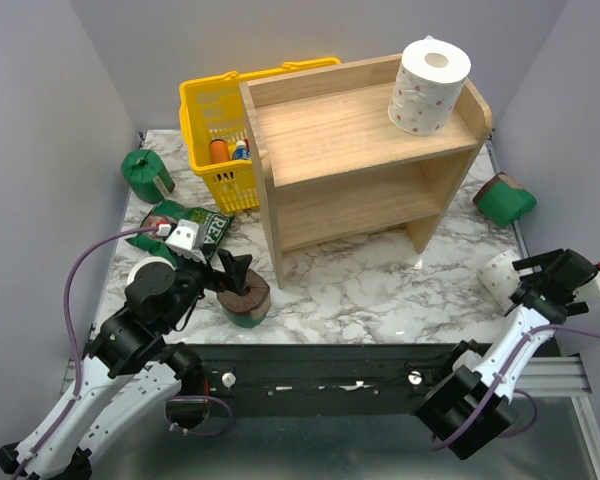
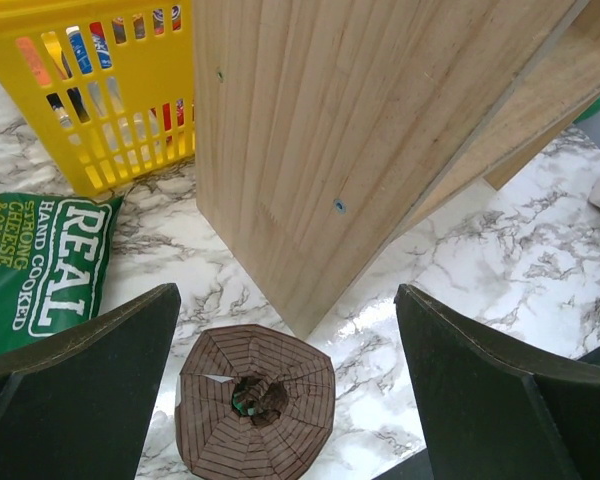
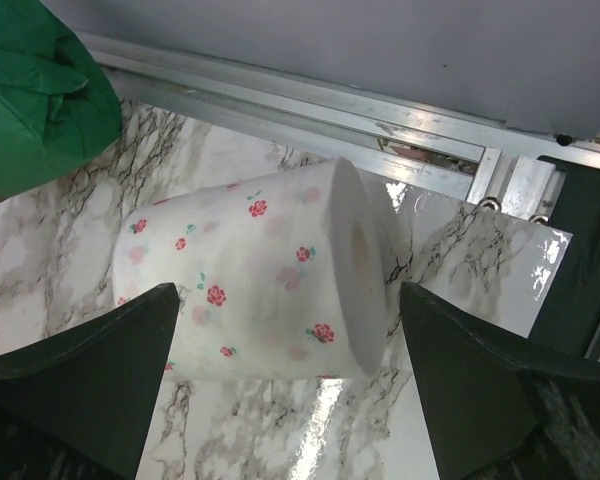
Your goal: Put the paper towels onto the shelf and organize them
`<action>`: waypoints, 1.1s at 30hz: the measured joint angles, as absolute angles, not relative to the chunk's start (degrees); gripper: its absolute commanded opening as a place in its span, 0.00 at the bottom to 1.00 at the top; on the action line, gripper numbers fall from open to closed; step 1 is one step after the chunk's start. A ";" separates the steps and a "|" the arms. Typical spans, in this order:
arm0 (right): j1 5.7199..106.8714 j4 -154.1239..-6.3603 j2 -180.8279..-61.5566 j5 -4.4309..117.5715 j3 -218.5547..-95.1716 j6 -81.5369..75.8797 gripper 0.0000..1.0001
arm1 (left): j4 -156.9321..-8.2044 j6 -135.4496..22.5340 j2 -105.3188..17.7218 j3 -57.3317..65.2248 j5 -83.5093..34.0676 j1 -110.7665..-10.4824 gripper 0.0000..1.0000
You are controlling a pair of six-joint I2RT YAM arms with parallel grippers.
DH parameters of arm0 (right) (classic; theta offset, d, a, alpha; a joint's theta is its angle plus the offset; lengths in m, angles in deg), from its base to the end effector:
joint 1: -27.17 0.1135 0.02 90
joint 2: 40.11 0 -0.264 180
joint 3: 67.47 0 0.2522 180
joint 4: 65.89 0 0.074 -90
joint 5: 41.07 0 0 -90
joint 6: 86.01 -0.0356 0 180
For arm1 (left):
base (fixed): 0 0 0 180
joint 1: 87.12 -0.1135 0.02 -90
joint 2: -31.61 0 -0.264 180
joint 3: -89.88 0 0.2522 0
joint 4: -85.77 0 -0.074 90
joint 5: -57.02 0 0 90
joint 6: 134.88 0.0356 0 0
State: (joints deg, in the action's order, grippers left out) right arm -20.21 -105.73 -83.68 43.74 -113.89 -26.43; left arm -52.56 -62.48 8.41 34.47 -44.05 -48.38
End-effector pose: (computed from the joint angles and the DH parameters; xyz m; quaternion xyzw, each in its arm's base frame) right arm 0.1114 -0.1258 0.2421 0.5771 0.6830 -0.1058 0.4350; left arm 0.0809 -0.0561 0.3340 0.0780 0.7580 -0.2389 0.6019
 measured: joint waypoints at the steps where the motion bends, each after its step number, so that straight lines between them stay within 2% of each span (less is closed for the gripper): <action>1: -20.21 -105.08 -84.49 43.91 -113.63 -26.67 0.97 | -52.56 -62.46 8.36 34.47 -44.05 -48.38 0.99; 8: -20.40 -99.46 -85.89 53.62 -110.59 -27.13 0.86 | -52.59 -62.46 8.30 34.47 -44.03 -48.38 0.99; 14: -20.47 -93.56 -85.72 66.25 -108.21 -28.70 0.83 | -52.61 -62.46 7.53 34.47 -43.90 -48.38 0.99; 17: -20.47 -90.41 -85.48 70.43 -106.86 -29.25 0.84 | -52.61 -62.46 7.42 34.47 -43.88 -48.38 0.99; 22: -20.47 -89.45 -83.73 71.30 -105.37 -30.30 0.92 | -52.70 -62.46 7.42 34.47 -43.90 -48.36 0.99; 33: -21.08 -88.68 -82.70 68.70 -99.64 -31.98 0.93 | -53.00 -62.46 6.40 34.47 -43.81 -48.36 0.99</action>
